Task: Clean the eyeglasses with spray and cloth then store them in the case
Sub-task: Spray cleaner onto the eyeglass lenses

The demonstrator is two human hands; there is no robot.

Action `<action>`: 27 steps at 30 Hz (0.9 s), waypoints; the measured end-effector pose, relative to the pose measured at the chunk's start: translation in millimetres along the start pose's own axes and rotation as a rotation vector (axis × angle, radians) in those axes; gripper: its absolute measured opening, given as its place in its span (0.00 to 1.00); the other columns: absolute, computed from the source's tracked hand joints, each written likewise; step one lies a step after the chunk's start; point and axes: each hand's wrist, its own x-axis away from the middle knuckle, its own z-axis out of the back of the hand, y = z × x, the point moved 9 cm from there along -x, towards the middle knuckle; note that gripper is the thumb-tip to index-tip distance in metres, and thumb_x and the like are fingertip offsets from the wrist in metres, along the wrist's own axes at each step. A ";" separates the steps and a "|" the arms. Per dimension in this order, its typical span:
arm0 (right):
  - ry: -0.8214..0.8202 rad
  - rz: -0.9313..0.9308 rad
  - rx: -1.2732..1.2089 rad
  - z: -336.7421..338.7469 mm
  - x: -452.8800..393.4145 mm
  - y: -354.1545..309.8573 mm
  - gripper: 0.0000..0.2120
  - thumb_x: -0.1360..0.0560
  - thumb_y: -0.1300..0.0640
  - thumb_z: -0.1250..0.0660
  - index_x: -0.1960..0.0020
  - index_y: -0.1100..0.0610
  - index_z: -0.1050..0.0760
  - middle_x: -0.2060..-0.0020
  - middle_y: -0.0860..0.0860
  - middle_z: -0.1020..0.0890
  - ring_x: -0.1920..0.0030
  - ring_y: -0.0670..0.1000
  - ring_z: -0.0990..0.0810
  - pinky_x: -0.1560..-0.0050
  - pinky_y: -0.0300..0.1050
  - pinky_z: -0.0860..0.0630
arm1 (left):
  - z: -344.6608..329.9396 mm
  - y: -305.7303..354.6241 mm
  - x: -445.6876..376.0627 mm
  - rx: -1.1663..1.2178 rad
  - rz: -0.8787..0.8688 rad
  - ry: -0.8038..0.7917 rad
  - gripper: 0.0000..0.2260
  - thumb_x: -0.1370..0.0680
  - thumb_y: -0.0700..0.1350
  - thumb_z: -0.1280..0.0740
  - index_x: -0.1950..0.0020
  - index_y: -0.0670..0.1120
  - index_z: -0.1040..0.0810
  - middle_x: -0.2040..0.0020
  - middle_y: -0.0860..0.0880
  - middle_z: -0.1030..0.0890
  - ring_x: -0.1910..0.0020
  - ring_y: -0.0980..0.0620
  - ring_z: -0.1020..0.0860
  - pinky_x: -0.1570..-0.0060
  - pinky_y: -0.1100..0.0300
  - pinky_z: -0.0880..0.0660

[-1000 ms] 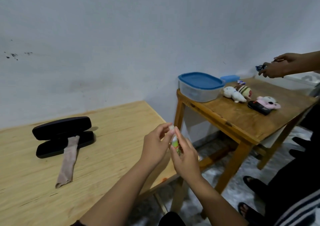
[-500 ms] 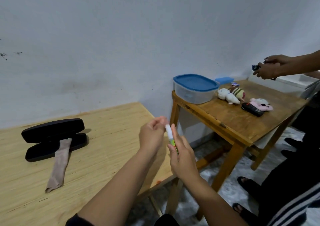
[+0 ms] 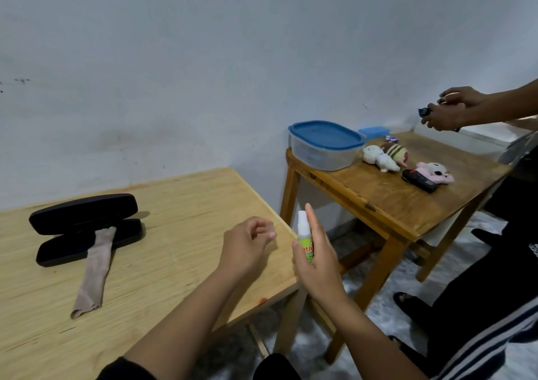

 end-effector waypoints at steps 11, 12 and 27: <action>0.030 -0.015 -0.052 7.1 0.9 -1.2 0.29 0.26 0.55 0.42 0.35 0.30 0.50 0.32 0.40 0.37 0.37 0.51 0.28 0.40 0.48 0.28 | -21.3 -28.1 3.7 -0.202 -0.044 -0.107 0.08 0.27 0.46 0.30 0.49 0.53 0.21 0.55 0.56 0.18 0.54 0.60 0.22 0.48 0.63 0.26; 0.029 -0.018 -0.054 6.5 0.9 -0.5 0.29 0.26 0.55 0.42 0.35 0.30 0.50 0.32 0.43 0.35 0.39 0.51 0.27 0.41 0.47 0.27 | -21.4 -28.6 3.4 -0.210 -0.054 -0.109 0.08 0.27 0.46 0.30 0.49 0.53 0.21 0.55 0.56 0.18 0.54 0.60 0.22 0.48 0.62 0.25; 0.030 0.017 -0.011 1.4 -0.2 -0.6 0.21 0.22 0.55 0.40 0.36 0.36 0.44 0.48 0.52 0.24 0.61 0.46 0.24 0.63 0.28 0.32 | -23.2 -25.2 6.8 -0.283 -0.055 -0.138 0.17 0.26 0.49 0.31 0.38 0.50 0.25 0.42 0.51 0.20 0.43 0.54 0.23 0.45 0.63 0.30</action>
